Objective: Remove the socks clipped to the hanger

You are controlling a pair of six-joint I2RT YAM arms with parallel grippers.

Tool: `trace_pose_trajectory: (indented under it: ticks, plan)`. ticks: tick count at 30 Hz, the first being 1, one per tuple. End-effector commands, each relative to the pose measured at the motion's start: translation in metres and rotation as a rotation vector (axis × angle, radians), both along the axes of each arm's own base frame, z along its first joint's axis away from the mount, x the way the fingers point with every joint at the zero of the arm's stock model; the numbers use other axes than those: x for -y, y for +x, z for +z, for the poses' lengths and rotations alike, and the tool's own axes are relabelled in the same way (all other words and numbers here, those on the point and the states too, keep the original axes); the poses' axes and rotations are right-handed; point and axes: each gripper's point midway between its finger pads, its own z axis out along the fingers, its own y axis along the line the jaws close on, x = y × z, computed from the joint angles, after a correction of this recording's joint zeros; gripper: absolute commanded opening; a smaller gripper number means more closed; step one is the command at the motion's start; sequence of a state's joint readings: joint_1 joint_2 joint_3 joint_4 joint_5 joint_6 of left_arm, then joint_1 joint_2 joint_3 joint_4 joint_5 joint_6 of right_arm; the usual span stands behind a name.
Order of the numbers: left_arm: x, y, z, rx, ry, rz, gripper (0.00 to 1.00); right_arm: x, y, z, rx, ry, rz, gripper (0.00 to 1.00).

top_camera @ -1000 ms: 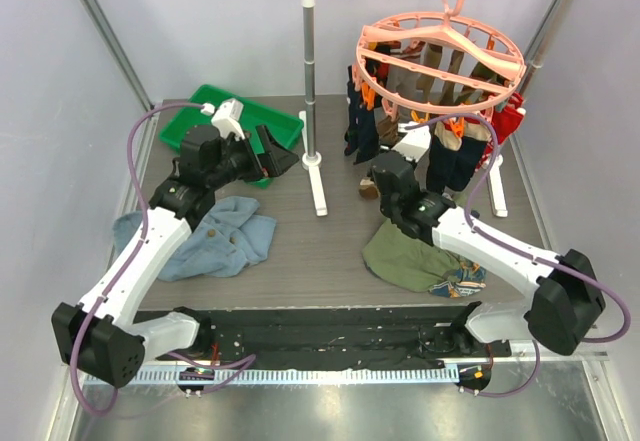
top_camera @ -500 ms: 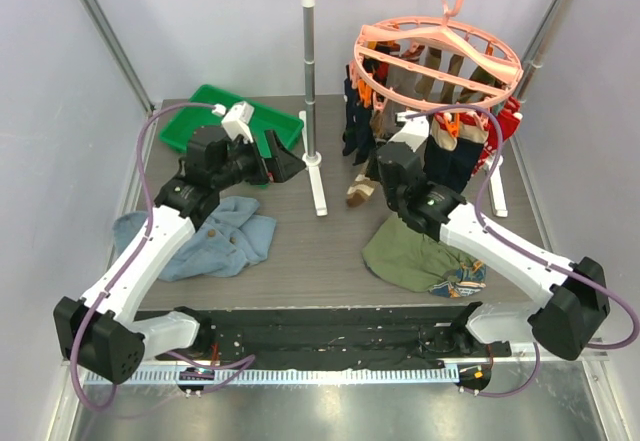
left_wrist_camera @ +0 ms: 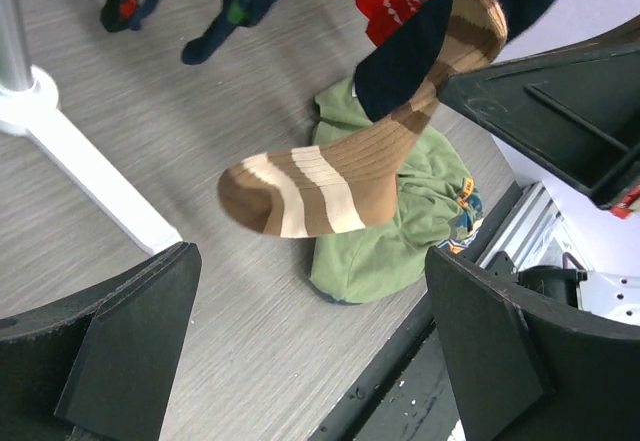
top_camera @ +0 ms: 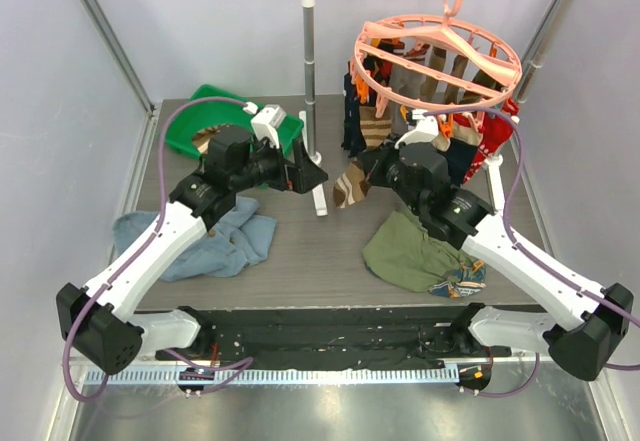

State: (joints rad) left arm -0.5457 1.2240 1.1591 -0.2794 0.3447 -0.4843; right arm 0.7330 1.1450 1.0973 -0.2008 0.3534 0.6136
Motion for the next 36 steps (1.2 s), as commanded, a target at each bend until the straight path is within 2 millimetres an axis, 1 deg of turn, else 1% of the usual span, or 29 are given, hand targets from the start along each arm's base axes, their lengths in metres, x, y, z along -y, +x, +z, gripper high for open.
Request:
trace_pose_trajectory:
  ticks: [1,2,4,5,7,9,10,11,15,16,17,18,20,21,24,25,26,27,28,29,30,33,35,36]
  plan:
    - [0.019,-0.001,0.029,0.123,-0.024,-0.095,1.00,-0.001,-0.013,0.043,0.063,0.122,0.032,0.01]
    - [0.024,-0.003,0.028,0.132,-0.023,-0.114,1.00,0.000,-0.014,0.045,0.065,0.125,0.030,0.01]
    - [0.030,0.000,0.024,0.144,-0.013,-0.133,1.00,0.003,-0.015,0.049,0.072,0.129,0.028,0.01]
    - [0.032,0.001,0.025,0.151,-0.016,-0.136,1.00,0.003,-0.016,0.051,0.075,0.134,0.028,0.01]
    - [0.037,0.008,0.020,0.154,-0.017,-0.135,1.00,0.004,-0.018,0.052,0.077,0.140,0.033,0.01]
    - [0.043,0.011,0.020,0.162,-0.022,-0.144,1.00,0.003,-0.021,0.053,0.074,0.152,0.041,0.01]
    - [0.048,0.014,0.019,0.174,-0.031,-0.159,1.00,0.002,-0.021,0.051,0.071,0.154,0.046,0.01]
    - [0.054,0.014,0.024,0.189,-0.043,-0.176,1.00,0.002,-0.022,0.052,0.074,0.163,0.047,0.01]
    - [0.075,0.016,0.032,0.244,-0.053,-0.240,1.00,0.002,-0.024,0.051,0.079,0.152,0.060,0.01]
    - [0.079,0.019,0.040,0.266,-0.056,-0.245,1.00,0.002,-0.025,0.051,0.081,0.144,0.065,0.01]
    - [0.079,0.022,0.033,0.244,-0.032,-0.240,1.00,0.004,-0.024,0.049,0.084,0.130,0.062,0.01]
    - [0.077,0.026,0.035,0.243,-0.023,-0.216,1.00,0.006,-0.025,0.046,0.088,0.106,0.063,0.01]
    - [0.070,0.034,0.047,0.250,-0.020,-0.144,1.00,0.009,-0.027,0.044,0.100,0.089,0.062,0.01]
    - [0.069,0.035,0.052,0.260,-0.030,-0.126,1.00,0.010,-0.028,0.037,0.096,0.070,0.066,0.01]
    - [0.066,0.040,0.072,0.264,-0.077,-0.070,1.00,0.011,-0.034,0.036,0.119,0.072,0.096,0.01]
    - [0.067,0.042,0.084,0.272,-0.096,-0.064,1.00,0.011,-0.035,0.038,0.134,0.081,0.101,0.01]
    - [0.067,0.043,0.085,0.239,-0.100,-0.046,0.99,0.011,-0.037,0.040,0.142,0.085,0.106,0.01]
    - [0.069,0.048,0.083,0.221,-0.096,-0.038,0.99,0.013,-0.039,0.039,0.151,0.088,0.104,0.01]
    - [0.070,0.051,0.097,0.232,-0.111,-0.028,0.98,0.014,-0.039,0.039,0.153,0.086,0.105,0.01]
    - [0.071,0.054,0.097,0.207,-0.114,-0.011,0.98,0.014,-0.040,0.038,0.155,0.083,0.105,0.01]
    - [0.074,0.058,0.104,0.210,-0.123,-0.006,0.97,0.014,-0.040,0.036,0.156,0.077,0.109,0.01]
    - [0.083,0.066,0.114,0.218,-0.142,-0.016,0.96,0.018,-0.037,0.033,0.172,0.048,0.097,0.01]
    - [0.086,0.069,0.120,0.222,-0.150,-0.018,0.96,0.018,-0.037,0.036,0.184,0.047,0.096,0.01]
    - [0.087,0.070,0.126,0.231,-0.159,-0.019,0.95,0.018,-0.038,0.037,0.188,0.049,0.098,0.01]
